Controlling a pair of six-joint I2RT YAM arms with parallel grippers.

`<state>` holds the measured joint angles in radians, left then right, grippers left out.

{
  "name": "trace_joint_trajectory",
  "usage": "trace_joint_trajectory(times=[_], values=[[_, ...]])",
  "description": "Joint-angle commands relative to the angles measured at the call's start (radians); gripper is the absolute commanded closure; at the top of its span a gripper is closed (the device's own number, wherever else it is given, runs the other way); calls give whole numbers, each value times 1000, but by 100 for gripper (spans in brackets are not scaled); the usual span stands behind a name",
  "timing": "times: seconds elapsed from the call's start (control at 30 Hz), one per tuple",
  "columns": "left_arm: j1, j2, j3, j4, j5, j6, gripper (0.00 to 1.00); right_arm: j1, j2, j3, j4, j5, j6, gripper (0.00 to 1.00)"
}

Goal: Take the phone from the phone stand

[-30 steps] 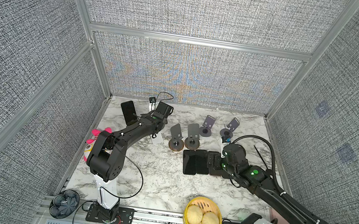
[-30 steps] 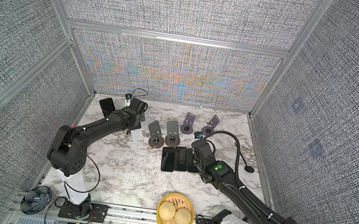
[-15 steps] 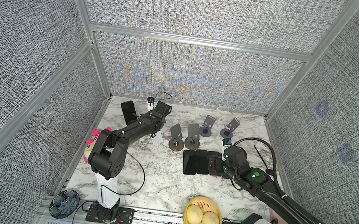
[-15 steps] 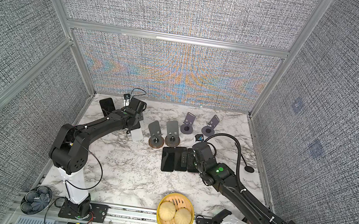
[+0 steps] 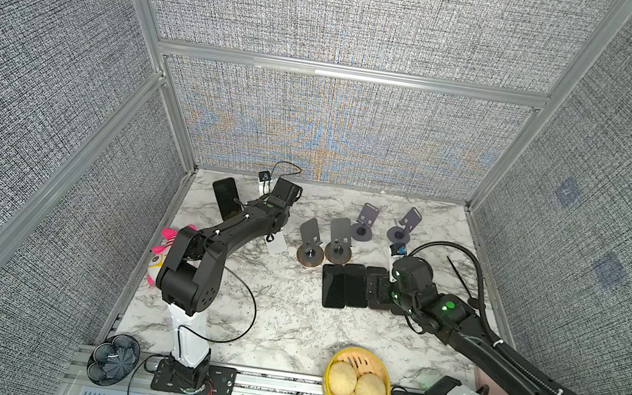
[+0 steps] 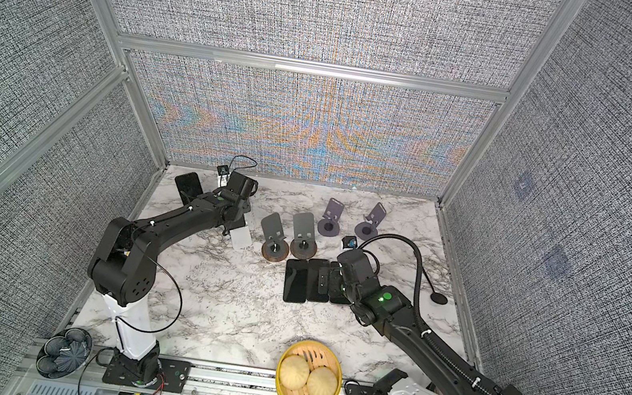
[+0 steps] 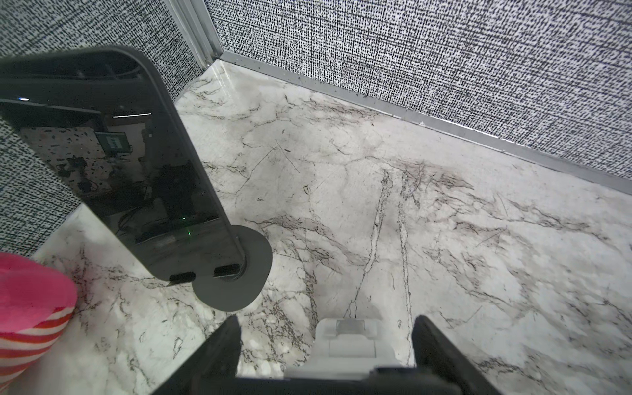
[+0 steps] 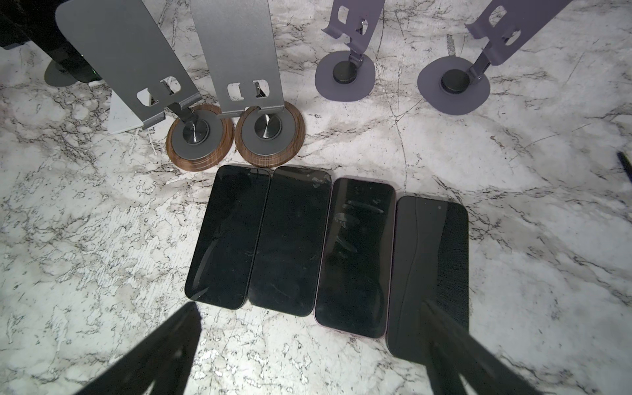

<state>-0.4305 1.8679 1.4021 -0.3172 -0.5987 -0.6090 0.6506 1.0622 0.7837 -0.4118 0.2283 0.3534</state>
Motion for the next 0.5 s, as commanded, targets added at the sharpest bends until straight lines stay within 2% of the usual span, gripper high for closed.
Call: trace_joint_trajectory(times=[0.0, 0.47], values=[[0, -6, 15, -34, -24, 2, 21, 1, 1, 10, 15, 1, -7, 2], [1, -62, 22, -107, 8, 3, 23, 0, 12, 13, 20, -11, 0, 2]])
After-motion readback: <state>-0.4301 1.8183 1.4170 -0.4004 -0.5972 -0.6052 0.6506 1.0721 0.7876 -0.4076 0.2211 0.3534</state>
